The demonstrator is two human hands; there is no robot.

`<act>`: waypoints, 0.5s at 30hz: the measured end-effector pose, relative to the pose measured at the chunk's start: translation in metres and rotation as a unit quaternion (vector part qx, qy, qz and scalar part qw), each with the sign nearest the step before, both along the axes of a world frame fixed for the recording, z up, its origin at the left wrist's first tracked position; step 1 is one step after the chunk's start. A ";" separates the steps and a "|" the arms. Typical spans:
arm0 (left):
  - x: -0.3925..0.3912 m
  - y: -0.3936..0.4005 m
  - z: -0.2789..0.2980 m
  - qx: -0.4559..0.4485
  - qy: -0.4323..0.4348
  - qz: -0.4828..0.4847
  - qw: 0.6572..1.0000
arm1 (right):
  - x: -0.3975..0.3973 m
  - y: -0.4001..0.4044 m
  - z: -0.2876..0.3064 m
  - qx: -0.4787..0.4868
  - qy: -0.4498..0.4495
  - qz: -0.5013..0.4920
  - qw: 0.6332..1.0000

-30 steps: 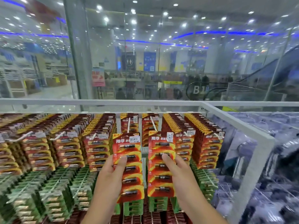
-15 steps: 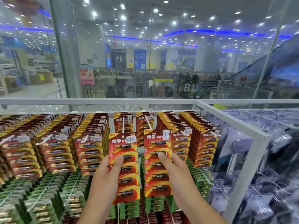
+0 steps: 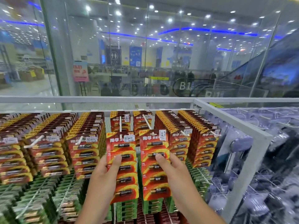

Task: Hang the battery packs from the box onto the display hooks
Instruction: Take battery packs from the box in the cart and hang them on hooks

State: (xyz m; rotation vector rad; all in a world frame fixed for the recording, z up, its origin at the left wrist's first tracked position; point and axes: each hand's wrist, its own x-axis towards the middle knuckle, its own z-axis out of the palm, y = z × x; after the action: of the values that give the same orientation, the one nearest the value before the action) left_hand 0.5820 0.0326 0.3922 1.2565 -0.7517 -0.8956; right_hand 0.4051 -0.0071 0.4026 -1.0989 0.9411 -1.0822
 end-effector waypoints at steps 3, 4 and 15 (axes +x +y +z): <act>0.003 -0.003 -0.002 0.002 0.005 0.001 1.000 | 0.000 -0.002 -0.003 -0.006 -0.013 -0.001 1.000; 0.005 -0.004 -0.003 0.005 0.006 -0.002 1.000 | -0.002 -0.003 -0.005 -0.010 -0.015 -0.003 1.000; 0.009 -0.023 -0.016 0.001 -0.018 0.017 1.000 | 0.008 -0.021 -0.012 -0.013 0.026 -0.013 0.999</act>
State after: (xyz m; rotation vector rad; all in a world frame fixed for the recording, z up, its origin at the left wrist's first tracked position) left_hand 0.5907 0.0095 0.3760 1.2864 -0.7552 -0.8479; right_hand 0.4128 -0.0284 0.3903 -1.1435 0.9876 -1.0938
